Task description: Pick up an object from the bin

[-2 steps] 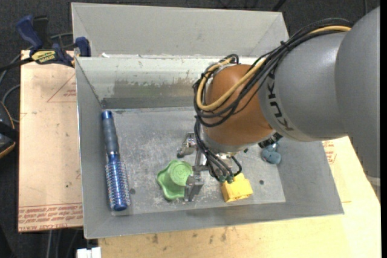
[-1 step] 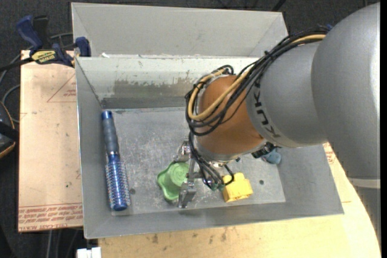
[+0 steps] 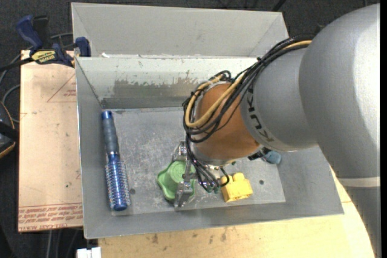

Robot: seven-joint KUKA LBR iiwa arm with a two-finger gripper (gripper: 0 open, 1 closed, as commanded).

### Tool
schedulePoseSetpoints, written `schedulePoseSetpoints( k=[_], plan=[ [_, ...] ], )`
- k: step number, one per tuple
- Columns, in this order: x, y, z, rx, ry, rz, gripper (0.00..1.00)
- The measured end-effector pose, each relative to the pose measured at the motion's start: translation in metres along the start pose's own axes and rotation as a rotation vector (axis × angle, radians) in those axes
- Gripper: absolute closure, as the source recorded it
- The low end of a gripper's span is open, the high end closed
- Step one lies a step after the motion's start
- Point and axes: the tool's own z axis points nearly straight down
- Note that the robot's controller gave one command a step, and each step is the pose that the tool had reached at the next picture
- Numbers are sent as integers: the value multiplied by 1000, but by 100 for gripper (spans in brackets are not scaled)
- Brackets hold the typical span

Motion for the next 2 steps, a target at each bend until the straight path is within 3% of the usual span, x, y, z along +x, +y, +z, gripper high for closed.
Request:
schedulePoseSetpoints(
  k=[1,2],
  plan=[
    [-26,-34,-38,8,26,46,0],
    [-24,-33,5,6,29,61,0]
  ],
)
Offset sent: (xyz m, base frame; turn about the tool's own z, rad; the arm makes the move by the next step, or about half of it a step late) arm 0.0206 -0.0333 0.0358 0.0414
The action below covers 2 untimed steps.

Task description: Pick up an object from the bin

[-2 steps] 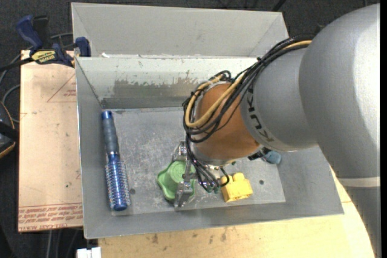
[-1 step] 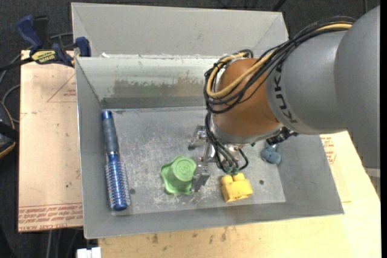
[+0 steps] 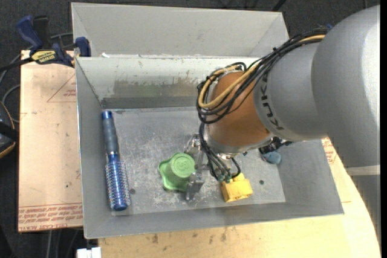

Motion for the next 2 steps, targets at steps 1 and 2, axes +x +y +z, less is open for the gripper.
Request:
schedulePoseSetpoints(
  k=[1,2],
  plan=[
    [0,1,-3,-1,3,0,100],
    [0,1,-3,-1,3,0,0]
  ],
)
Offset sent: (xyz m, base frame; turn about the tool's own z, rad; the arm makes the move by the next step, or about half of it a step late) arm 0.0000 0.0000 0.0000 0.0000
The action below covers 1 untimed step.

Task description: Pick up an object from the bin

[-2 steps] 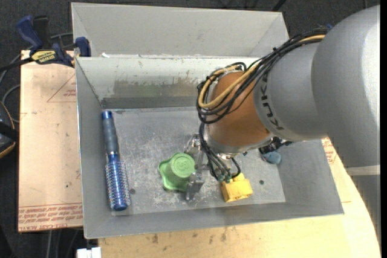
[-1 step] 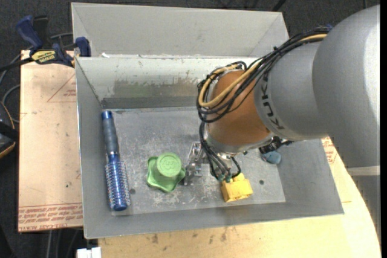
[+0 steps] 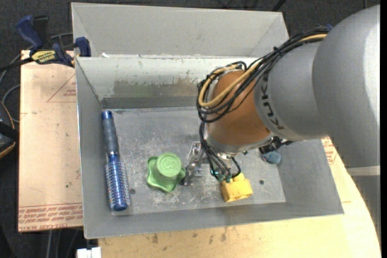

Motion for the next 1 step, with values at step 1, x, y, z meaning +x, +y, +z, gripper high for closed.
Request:
schedulePoseSetpoints(
  k=[1],
  plan=[
    [19,75,4,-1,-10,-2,0]
  ],
)
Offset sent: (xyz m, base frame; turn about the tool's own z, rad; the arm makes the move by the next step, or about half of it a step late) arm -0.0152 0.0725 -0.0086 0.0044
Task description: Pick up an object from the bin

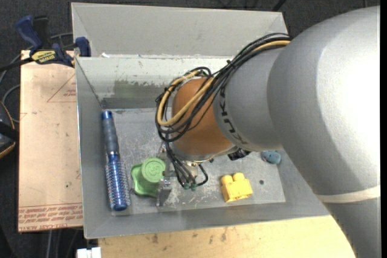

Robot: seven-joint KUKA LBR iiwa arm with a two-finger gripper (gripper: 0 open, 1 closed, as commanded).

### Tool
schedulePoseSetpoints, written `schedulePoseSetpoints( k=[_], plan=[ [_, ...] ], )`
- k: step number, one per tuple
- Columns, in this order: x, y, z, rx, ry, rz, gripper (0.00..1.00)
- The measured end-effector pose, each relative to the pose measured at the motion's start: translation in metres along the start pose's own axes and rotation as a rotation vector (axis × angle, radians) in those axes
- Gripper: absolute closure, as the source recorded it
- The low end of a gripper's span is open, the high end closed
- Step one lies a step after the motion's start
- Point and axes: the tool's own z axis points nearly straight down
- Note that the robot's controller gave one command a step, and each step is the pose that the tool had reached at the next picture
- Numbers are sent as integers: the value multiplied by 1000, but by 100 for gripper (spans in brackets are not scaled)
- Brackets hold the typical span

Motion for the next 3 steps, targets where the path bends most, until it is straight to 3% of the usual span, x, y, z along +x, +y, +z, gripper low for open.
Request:
schedulePoseSetpoints(
  k=[1,2,3],
  plan=[
    [0,19,0,-2,-4,-509,0],
    [-1,19,-1,-2,-2,-508,100],
    [-1,11,-182,-1,1,-700,100]
  ],
)
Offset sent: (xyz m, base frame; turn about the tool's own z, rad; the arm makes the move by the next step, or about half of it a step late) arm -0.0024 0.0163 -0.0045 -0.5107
